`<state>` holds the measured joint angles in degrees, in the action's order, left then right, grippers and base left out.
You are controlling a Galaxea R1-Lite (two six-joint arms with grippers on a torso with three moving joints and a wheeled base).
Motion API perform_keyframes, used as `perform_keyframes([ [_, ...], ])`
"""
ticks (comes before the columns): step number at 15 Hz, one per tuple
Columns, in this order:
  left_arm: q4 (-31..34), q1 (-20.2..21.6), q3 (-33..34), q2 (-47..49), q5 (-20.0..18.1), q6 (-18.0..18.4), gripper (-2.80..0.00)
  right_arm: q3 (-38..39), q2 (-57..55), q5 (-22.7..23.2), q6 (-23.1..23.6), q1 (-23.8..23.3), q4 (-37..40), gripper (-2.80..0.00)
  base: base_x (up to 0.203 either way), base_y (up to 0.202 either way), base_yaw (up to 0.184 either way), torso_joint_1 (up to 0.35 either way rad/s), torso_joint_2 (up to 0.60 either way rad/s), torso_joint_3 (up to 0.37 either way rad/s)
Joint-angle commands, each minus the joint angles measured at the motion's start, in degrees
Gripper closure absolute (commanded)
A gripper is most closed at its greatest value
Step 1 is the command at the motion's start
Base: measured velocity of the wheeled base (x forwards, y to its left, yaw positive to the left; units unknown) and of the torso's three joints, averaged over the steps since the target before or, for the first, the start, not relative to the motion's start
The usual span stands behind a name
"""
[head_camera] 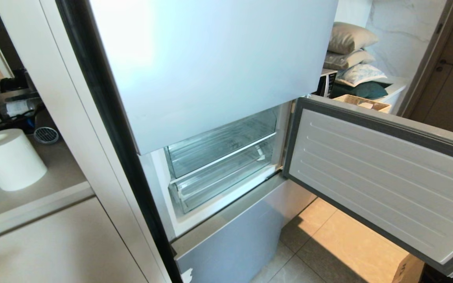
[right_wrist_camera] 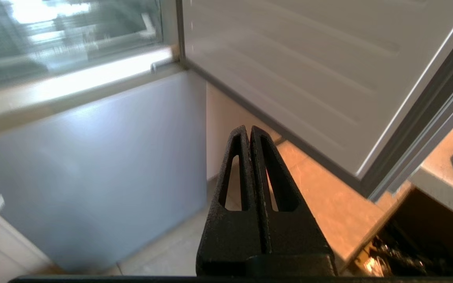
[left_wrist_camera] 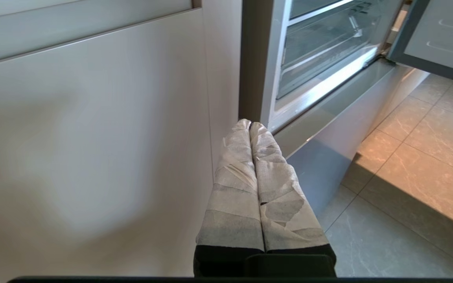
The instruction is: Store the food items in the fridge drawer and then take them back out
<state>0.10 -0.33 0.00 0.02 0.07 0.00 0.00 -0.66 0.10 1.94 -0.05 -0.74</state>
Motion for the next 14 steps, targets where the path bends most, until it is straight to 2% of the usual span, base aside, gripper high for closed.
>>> perform_keyframes([
  [1, 0.0, 0.0, 0.0, 0.0, 0.0, 0.0, 0.0, -1.2, -4.5, -0.1, -1.0, -0.1, -4.4, 0.0, 0.0, 0.0, 0.0, 0.0, 0.0, 0.0],
  [3, 0.0, 0.0, 0.0, 0.0, 0.0, 0.0, 0.0, -5.0, -13.7, -0.5, -6.9, -1.3, -12.0, 0.0, 0.0, 0.0, 0.0, 0.0, 0.0, 0.0],
  [4, 0.0, 0.0, 0.0, 0.0, 0.0, 0.0, 0.0, -8.1, -19.9, -0.9, -12.0, -3.0, -14.8, 0.0, 0.0, 0.0, 0.0, 0.0, 0.0, 0.0],
  [5, 0.0, -0.1, 0.0, 0.0, 0.0, 0.0, 0.0, -12.2, -27.3, -1.0, -18.9, -6.6, -17.3, 0.0, 0.0, 0.0, 0.0, 0.0, 0.0, 0.0],
  [6, 0.0, 0.0, 0.0, 0.0, 0.0, 0.0, 0.0, -15.2, -32.7, -0.4, -23.7, -11.1, -18.9, 0.0, 0.0, 0.0, 0.0, 0.0, 0.0, 0.0],
  [10, 0.0, 0.0, 0.0, 0.0, 0.0, 0.0, 0.0, -22.2, -48.7, 8.4, -38.7, -37.6, -28.1, 0.0, 0.0, 0.0, 0.0, 0.0, 0.0, 0.0],
  [12, 0.0, 0.0, 0.0, 0.0, 0.0, 0.0, 0.0, -23.4, -57.1, 11.5, -42.4, -47.7, -36.5, 0.0, 0.0, 0.0, 0.0, 0.0, 0.0, 0.0],
  [14, 0.0, -0.1, 0.0, 0.0, 0.0, 0.0, 0.0, -23.9, -64.0, 12.9, -44.4, -54.7, -45.3, 0.0, 0.0, 0.0, 0.0, 0.0, 0.0, 0.0],
])
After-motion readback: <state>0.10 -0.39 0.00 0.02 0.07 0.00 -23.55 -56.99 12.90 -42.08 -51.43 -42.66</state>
